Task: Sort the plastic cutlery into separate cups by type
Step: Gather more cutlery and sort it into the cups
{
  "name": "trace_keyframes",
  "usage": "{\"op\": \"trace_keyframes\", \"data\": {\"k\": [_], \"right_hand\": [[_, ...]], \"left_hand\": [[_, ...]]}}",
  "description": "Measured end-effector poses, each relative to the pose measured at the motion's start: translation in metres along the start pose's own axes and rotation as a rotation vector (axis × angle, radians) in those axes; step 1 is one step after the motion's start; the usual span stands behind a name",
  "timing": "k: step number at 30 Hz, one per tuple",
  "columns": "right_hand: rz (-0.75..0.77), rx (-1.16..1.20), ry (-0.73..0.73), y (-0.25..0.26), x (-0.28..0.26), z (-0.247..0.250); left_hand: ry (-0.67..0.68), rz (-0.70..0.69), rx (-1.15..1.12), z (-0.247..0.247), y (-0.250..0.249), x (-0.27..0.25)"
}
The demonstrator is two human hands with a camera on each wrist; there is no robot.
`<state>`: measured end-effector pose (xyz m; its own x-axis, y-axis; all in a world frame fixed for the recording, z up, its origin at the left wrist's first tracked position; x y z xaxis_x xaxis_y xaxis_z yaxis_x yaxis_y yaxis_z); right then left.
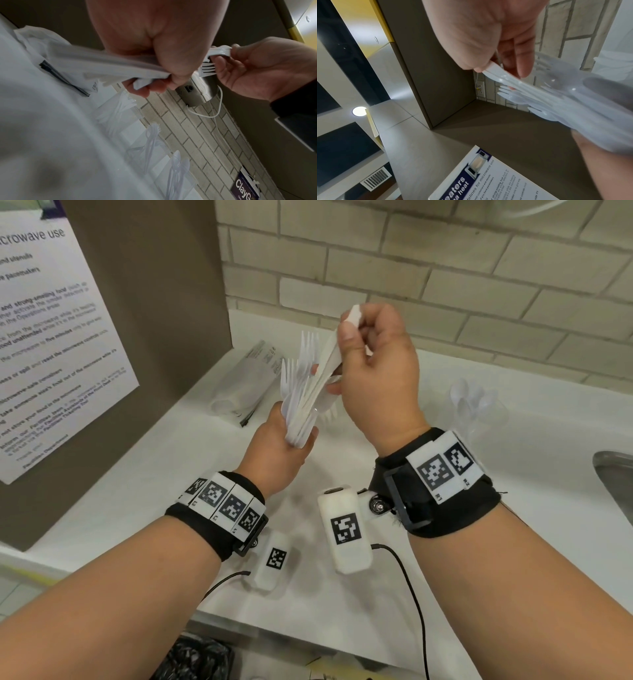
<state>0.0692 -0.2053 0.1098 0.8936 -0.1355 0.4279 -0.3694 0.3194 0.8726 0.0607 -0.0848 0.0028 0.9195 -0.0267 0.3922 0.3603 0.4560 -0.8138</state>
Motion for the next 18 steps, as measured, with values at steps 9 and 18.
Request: {"op": "trace_keyframes", "data": {"k": [9,18], "right_hand": [[-0.104,-0.224,0.121,-0.009,0.000,-0.006],[-0.031,0.033,0.252,-0.009,0.001,-0.007]], "left_hand": [[-0.103,0.019,0.072,0.003,0.006,0.003],[0.023,-0.040,-0.019,-0.001,-0.007,0.004]]}}
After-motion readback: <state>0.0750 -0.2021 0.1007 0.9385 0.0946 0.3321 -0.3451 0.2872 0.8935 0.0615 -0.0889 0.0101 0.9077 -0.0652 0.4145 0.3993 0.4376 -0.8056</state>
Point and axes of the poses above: each hand's wrist, its own x-axis towards the middle knuckle, its own z-axis out of the back of the hand, y = z × x, the point moved 1 cm from there along x, towards the middle knuckle, and after that the axes turned 13 degrees about -z, right-handed, at the moved point
